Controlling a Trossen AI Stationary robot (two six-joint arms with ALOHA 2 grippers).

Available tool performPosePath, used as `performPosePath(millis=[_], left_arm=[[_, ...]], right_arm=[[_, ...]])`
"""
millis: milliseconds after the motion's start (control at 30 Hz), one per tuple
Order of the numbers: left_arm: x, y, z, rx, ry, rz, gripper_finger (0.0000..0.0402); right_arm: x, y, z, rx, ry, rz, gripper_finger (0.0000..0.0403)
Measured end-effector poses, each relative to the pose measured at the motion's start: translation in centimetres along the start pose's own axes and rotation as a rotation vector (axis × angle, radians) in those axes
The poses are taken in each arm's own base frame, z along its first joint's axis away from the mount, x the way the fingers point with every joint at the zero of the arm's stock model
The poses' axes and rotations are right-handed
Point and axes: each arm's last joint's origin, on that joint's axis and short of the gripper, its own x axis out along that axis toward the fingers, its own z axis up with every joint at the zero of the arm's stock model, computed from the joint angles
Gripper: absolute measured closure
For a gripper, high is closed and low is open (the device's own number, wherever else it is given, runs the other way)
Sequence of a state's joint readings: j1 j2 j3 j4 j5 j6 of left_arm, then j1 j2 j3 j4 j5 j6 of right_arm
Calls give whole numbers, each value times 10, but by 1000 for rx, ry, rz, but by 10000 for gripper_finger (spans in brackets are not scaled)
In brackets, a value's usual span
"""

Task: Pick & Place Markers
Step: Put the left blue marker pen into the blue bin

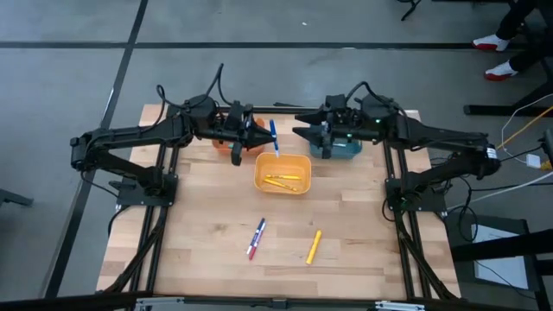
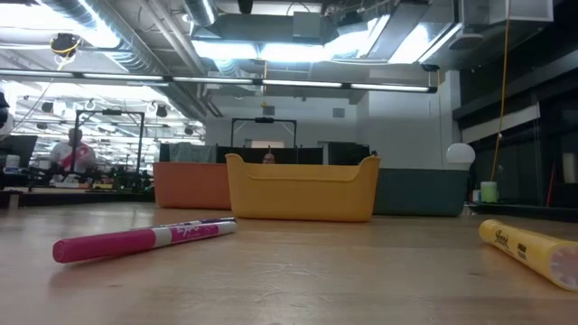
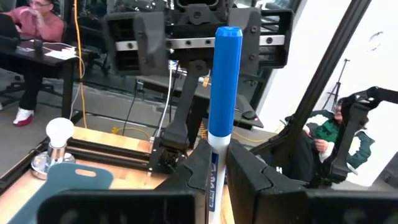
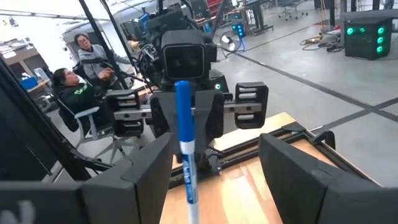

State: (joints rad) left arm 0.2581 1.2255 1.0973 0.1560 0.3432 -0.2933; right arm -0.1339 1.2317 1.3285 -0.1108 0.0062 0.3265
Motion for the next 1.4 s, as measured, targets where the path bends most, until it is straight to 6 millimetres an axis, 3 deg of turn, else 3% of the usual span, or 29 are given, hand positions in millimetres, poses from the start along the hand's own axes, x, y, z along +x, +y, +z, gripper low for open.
performPosePath(millis=[933,1400], left_arm=[[0,-1,0,24,6,-35,378],[0,1,0,57,-8,26,378]], right_arm=[[45,-5,-15,-23,-46,100,168],[49,-4,-16,-29,-57,139,168]])
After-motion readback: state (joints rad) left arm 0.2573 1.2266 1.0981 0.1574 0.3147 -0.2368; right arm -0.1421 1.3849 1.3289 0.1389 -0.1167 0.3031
